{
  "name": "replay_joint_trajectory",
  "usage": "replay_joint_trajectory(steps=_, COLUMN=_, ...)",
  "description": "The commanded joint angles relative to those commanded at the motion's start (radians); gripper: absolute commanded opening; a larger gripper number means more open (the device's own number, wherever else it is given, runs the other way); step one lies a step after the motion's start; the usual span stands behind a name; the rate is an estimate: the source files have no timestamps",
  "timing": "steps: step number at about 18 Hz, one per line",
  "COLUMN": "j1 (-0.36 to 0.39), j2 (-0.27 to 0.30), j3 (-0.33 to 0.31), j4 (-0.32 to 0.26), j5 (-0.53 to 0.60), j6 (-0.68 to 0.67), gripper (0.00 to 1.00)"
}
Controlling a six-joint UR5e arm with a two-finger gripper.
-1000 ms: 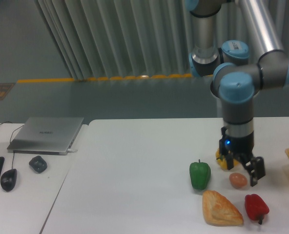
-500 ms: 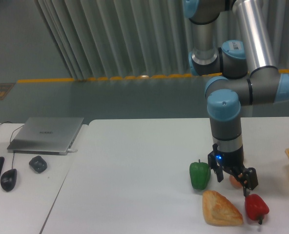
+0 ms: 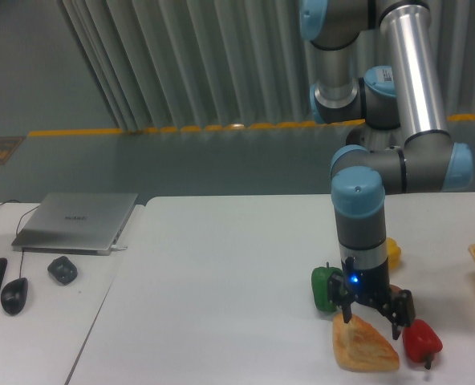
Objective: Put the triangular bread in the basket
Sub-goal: 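Lower the gripper over the triangular bread between the peppers, then close the gripper on the triangular bread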
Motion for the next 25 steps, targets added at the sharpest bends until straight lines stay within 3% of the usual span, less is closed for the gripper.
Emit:
replay_joint_trajectory(steps=2, j1=0.0, j2=-0.017, j3=0.0, j4=0.008, j5=-0.002, j6=-0.08, gripper=1.0)
replay_joint_trajectory(steps=10, j1=0.003, j2=-0.015, j3=-0.015, j4=0.009, j5=0.0, j6=-0.14, gripper=1.0)
replay_joint_trajectory(steps=11, j1=0.003, j2=-0.017, j3=-0.014, j4=0.009, j5=0.0, j6=-0.139, gripper=0.92)
replay_joint_trajectory(steps=12, j1=0.002, j2=-0.017, j3=-0.012, j4=0.009, j5=-0.002, j6=-0.14, gripper=0.78)
replay_joint_trajectory(steps=16, j1=0.002, j2=-0.019, j3=-0.008, j4=0.008, j5=-0.006, j6=-0.142, gripper=0.6)
replay_joint_trajectory(steps=19, j1=0.002, j2=-0.02, j3=0.005, j4=0.006, j5=-0.009, j6=-0.148, gripper=0.3)
replay_joint_trajectory(steps=23, j1=0.002, j2=-0.017, j3=0.006, j4=0.003, j5=-0.012, j6=-0.149, gripper=0.16)
replay_joint_trajectory(steps=25, j1=0.006, j2=-0.009, j3=0.029, j4=0.002, j5=-0.017, j6=-0.151, gripper=0.16)
